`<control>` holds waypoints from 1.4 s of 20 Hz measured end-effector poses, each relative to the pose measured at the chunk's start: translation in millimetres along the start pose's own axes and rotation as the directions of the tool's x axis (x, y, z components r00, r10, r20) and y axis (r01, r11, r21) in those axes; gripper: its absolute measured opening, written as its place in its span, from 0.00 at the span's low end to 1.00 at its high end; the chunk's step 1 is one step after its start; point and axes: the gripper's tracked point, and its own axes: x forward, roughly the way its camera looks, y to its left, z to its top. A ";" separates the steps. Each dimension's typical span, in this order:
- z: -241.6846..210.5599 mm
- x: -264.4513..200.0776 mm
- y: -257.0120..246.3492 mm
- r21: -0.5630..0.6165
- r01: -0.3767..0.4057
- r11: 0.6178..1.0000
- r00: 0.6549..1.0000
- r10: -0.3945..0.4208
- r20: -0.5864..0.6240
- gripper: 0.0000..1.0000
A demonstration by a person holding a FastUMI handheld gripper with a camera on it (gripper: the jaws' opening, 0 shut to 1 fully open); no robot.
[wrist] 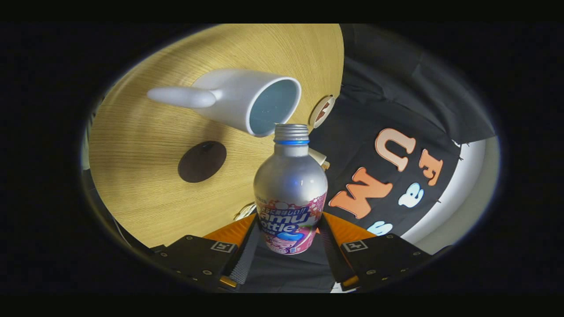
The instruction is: Take the bottle from table, then pour the juice into the cup, finally place the bottle on the coaster
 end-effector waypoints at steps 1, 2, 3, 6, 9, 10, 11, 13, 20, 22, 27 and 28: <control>-0.1 0.2 0.0 0.001 0.000 1.000 1.000 0.000 0.000 0.73; -0.5 0.6 0.2 0.003 -0.001 1.000 1.000 0.001 -0.001 0.73; -1.4 1.2 -1.0 0.008 -0.001 1.000 1.000 0.001 -0.004 0.73; -5.2 3.8 2.1 0.074 -0.018 0.997 1.000 0.019 -0.012 0.73; -3.4 4.2 11.3 0.230 -0.062 0.971 0.998 0.061 0.011 0.73; -2.3 2.5 11.0 0.275 -0.066 0.959 0.998 0.063 0.019 0.73; -1.0 1.0 11.7 0.318 -0.075 0.945 0.997 0.070 0.029 0.73; 3.4 -0.2 14.8 0.399 -0.100 0.911 0.995 0.085 0.055 0.73; 2.7 -1.9 20.3 0.682 -0.175 0.710 0.985 0.127 0.120 0.74; 0.7 -1.0 22.8 0.760 -0.193 0.621 0.981 0.134 0.140 0.73; -1.2 -0.3 26.5 0.904 -0.222 0.365 0.974 0.120 0.190 0.74; -1.0 0.4 27.8 0.922 -0.224 0.316 0.974 0.114 0.198 0.74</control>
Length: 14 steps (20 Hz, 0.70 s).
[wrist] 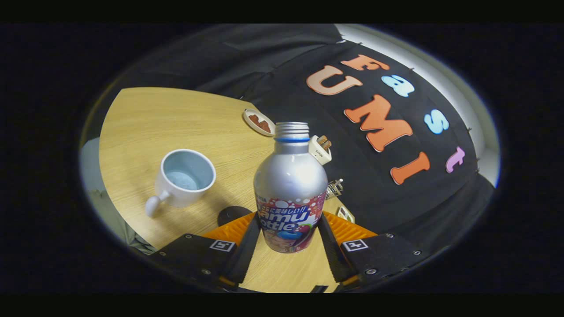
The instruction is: Take the bottle from table, then pour the juice into the cup, finally place the bottle on the coaster
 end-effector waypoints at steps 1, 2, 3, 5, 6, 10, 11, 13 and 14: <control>-1.3 1.2 -1.9 0.049 -0.001 0.999 1.000 0.001 0.008 0.74; -2.3 3.0 -2.3 0.100 -0.003 0.995 1.000 0.002 0.015 0.74; -5.0 5.6 -1.8 0.155 -0.011 0.988 1.000 0.008 0.021 0.74; -10.8 9.0 0.5 0.264 -0.029 0.964 0.999 0.021 0.031 0.74; -13.6 11.0 2.1 0.315 -0.039 0.948 0.999 0.028 0.038 0.74; -19.0 19.7 7.9 0.486 -0.074 0.871 0.996 0.044 0.073 0.74; -20.0 21.9 11.2 0.524 -0.089 0.847 0.995 0.053 0.084 0.74; -21.1 27.9 16.4 0.593 -0.116 0.797 0.992 0.066 0.105 0.74; -21.0 31.0 18.9 0.619 -0.128 0.775 0.991 0.072 0.115 0.74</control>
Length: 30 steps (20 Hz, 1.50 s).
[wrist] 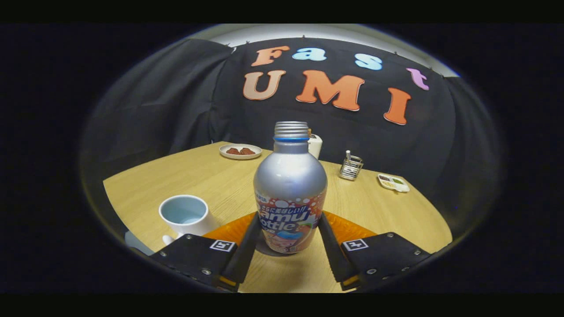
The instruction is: Take the bottle from table, then pour the juice into the cup, finally place the bottle on the coaster
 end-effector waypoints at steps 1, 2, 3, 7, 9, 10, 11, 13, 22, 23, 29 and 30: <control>-3.7 2.9 0.4 0.027 -0.005 1.000 1.000 0.005 -0.003 0.74; -8.4 5.4 0.0 0.050 -0.005 0.999 1.000 0.006 -0.007 0.74; -12.6 8.2 1.6 0.075 -0.012 0.997 1.000 0.013 -0.012 0.74; -19.2 14.0 6.6 0.143 -0.038 0.989 0.999 0.039 -0.003 0.74; -21.3 14.4 7.4 0.140 -0.039 0.989 0.999 0.039 -0.003 0.74; -22.7 14.8 7.3 0.134 -0.038 0.990 0.999 0.039 -0.006 0.74; -23.8 15.1 7.6 0.129 -0.037 0.991 0.999 0.038 -0.007 0.74; -26.1 16.3 7.9 0.121 -0.036 0.992 0.999 0.037 -0.013 0.74; -25.6 9.3 4.8 0.079 -0.003 0.997 1.000 0.004 -0.014 0.79; -22.9 6.4 4.2 0.081 0.001 0.997 1.000 0.000 -0.007 0.80; -8.3 -11.9 -1.9 0.100 0.020 0.995 0.999 -0.023 0.027 0.96; -4.8 -16.8 -3.3 0.103 0.024 0.994 0.999 -0.028 0.035 0.98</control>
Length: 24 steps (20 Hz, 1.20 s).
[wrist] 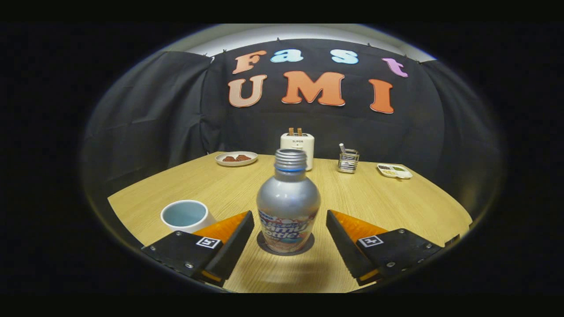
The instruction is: Take the bottle from table, then pour the juice into the cup, finally place the bottle on the coaster
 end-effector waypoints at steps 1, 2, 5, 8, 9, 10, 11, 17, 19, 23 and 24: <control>3.8 -5.5 -1.2 0.003 0.003 1.000 1.000 -0.004 0.009 0.98; 7.8 -11.0 -2.2 0.007 0.009 1.000 1.000 -0.009 0.018 0.98; 21.2 -31.6 -12.2 0.022 0.051 0.998 0.997 -0.052 0.054 0.98; 36.6 -51.9 -22.4 0.048 0.092 0.995 0.991 -0.097 0.097 0.97; 41.5 -58.9 -26.0 0.056 0.103 0.993 0.988 -0.109 0.111 0.97; 45.7 -65.2 -29.7 0.060 0.118 0.991 0.984 -0.125 0.126 0.97; 47.2 -72.0 -35.1 0.065 0.141 0.988 0.979 -0.149 0.139 0.97; 33.5 -100.2 -53.9 0.099 0.222 0.970 0.958 -0.236 0.163 0.97; 29.8 -104.4 -55.2 0.085 0.234 0.968 0.955 -0.246 0.167 0.97; 32.1 -108.5 -49.5 0.084 0.219 0.972 0.955 -0.231 0.185 0.97; 31.6 -109.0 -49.8 0.089 0.218 0.972 0.955 -0.232 0.183 0.97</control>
